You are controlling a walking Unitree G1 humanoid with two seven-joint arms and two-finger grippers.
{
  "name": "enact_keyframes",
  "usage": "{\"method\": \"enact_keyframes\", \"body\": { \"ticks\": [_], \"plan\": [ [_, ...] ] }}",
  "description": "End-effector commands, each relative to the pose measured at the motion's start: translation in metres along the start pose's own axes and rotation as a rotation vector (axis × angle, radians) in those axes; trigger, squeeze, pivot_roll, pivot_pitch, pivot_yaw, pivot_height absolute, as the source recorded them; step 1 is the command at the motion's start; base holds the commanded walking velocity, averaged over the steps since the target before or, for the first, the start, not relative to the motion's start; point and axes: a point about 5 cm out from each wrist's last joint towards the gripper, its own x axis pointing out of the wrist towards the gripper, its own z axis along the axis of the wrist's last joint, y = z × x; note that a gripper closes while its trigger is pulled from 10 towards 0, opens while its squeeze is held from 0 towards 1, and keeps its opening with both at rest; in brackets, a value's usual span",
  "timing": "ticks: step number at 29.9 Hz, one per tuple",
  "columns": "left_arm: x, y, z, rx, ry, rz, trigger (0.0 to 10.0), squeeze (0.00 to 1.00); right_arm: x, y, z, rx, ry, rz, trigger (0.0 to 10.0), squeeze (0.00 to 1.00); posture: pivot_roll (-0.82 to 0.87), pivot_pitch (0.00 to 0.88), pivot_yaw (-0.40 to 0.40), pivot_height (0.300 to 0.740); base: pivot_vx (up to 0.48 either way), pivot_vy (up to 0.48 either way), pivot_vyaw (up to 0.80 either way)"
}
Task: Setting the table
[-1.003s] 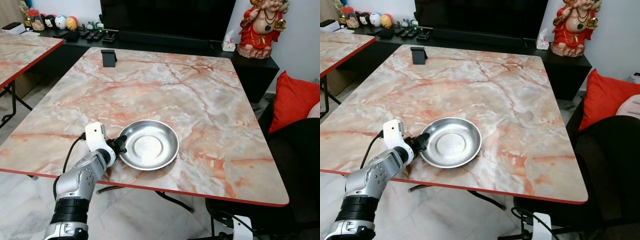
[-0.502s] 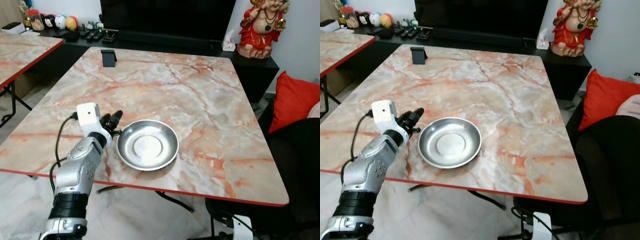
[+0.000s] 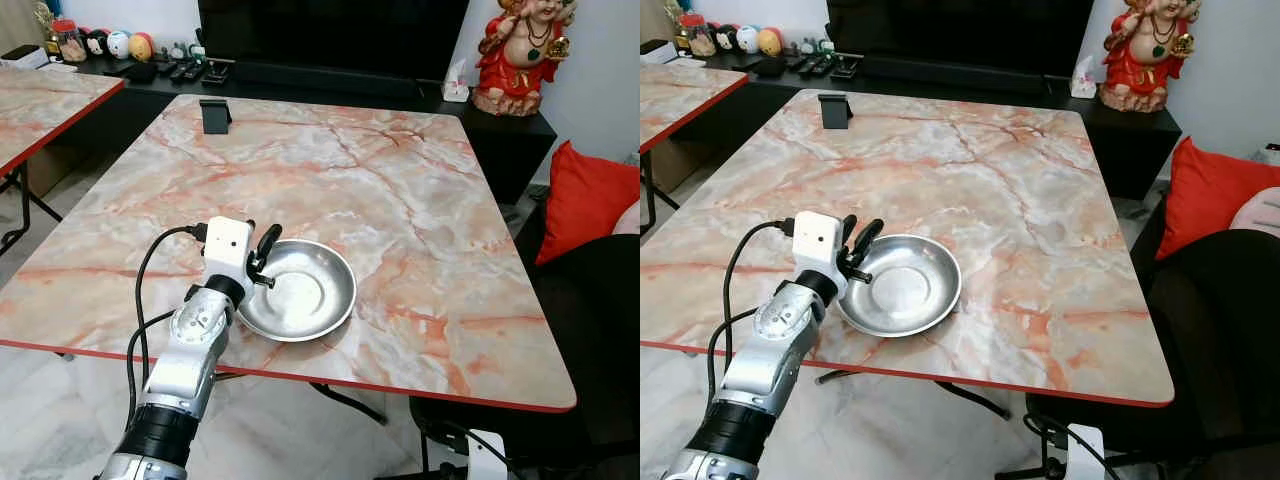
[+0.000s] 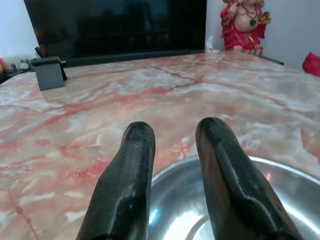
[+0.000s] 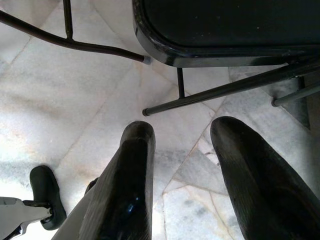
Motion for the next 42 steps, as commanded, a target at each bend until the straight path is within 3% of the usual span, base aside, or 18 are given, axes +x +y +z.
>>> {"method": "enact_keyframes", "body": {
  "ticks": [1,16,26,42],
  "plan": [
    [-0.0008,-0.0038,-0.0016,0.023,-0.003,-0.02,10.0,0.0,-0.0004,-0.0017,-0.0006,0.011,-0.004,-0.01,10.0,0.0,0.06,0.0,-0.061,0.711,0.0,0.0,0.0],
    [0.0005,-0.003,-0.0017,0.042,-0.013,-0.02,10.0,0.0,-0.0003,-0.0012,-0.0002,0.016,-0.006,-0.009,10.0,0.0,0.06,0.0,-0.061,0.711,0.0,0.0,0.0],
    [-0.001,-0.0004,-0.0018,0.012,-0.017,0.006,10.0,0.0,-0.0003,-0.0015,0.0001,0.017,-0.009,-0.01,10.0,0.0,0.06,0.0,-0.063,0.711,0.0,0.0,0.0],
    [-0.0015,-0.003,0.0,-0.013,-0.03,0.006,10.0,0.0,-0.0008,-0.0007,-0.0024,0.018,-0.009,-0.009,10.0,0.0,0.06,0.0,-0.052,0.711,0.0,0.468,0.0]
  ]
}}
